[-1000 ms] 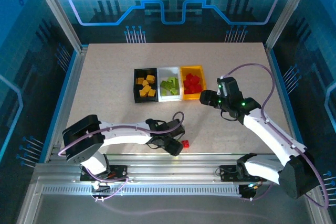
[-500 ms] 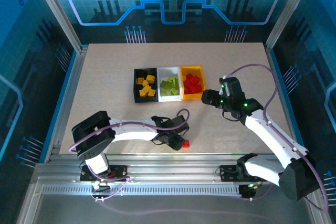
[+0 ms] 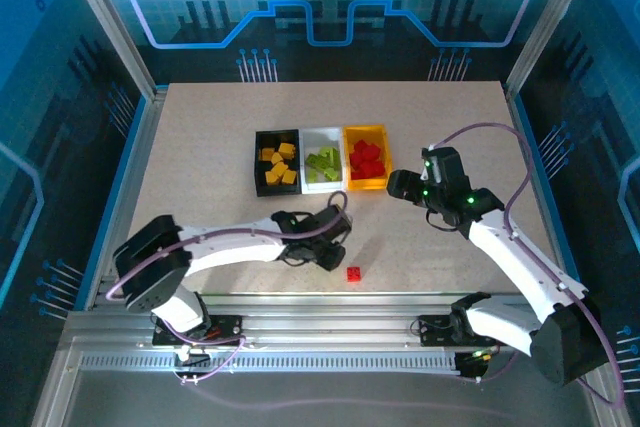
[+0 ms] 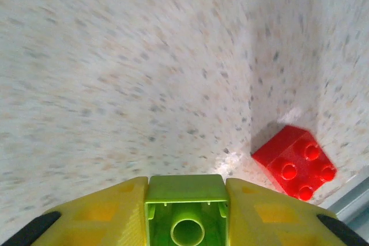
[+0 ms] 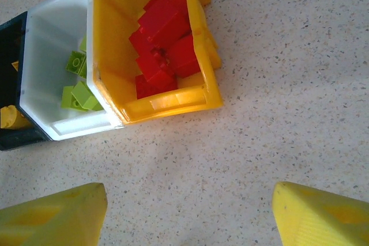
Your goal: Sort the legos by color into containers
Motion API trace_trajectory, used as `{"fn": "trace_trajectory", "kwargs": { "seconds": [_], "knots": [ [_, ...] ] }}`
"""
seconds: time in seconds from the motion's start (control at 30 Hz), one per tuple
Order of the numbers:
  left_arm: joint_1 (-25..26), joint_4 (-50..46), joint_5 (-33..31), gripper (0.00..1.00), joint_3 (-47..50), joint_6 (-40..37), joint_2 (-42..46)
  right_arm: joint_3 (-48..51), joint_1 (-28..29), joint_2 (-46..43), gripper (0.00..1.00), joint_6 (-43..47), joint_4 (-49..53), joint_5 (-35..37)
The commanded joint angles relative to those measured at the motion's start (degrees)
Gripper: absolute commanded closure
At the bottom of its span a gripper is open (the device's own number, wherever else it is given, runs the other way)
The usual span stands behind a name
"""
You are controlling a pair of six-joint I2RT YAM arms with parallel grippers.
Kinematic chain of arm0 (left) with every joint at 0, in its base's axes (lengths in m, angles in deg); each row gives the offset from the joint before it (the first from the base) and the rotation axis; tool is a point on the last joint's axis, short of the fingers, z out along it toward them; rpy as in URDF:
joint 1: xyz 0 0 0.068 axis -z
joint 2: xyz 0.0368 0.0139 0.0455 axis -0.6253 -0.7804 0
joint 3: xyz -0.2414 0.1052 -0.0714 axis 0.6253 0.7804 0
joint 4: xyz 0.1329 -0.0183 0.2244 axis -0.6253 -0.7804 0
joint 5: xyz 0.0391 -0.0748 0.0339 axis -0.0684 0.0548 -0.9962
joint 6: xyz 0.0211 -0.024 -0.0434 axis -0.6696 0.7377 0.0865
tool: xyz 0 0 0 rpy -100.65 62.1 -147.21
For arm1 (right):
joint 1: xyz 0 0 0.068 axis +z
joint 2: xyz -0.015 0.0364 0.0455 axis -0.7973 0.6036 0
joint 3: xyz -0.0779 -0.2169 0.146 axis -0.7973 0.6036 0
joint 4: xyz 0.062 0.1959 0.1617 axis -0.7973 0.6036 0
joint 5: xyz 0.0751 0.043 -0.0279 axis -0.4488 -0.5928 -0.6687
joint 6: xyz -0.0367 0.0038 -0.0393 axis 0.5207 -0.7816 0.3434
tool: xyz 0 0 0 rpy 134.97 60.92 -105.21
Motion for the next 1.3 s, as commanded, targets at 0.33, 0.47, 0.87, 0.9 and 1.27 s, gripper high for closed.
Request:
{"fn": "trace_trajectory", "kwargs": {
  "seconds": [0.33, 0.47, 0.87, 0.9, 1.27],
  "knots": [
    [-17.0, -1.9, -4.1, 0.68, -26.0, 0.4, -7.4, 0.0, -3.0, -1.4, 0.23, 0.3, 1.4, -1.3],
    [-21.2, -4.7, -5.9, 0.69, -36.8, -0.4, -18.0, 0.0, -3.4, -1.6, 0.23, 0.3, 1.7, -1.6],
    [-25.2, -11.7, -5.2, 0.49, -53.9, 0.2, -35.2, 1.3, -1.3, 1.0, 0.22, 5.5, 1.2, -12.3],
    [-25.2, -11.5, -4.9, 0.44, -53.9, 0.4, -35.0, 1.6, -0.1, 1.4, 0.22, 5.9, 1.4, -12.9],
    [-23.2, -2.9, -0.1, 0.03, -40.6, 3.6, -15.9, 3.2, 19.6, 8.7, 0.2, 8.2, 6.8, -12.6]
  ]
}}
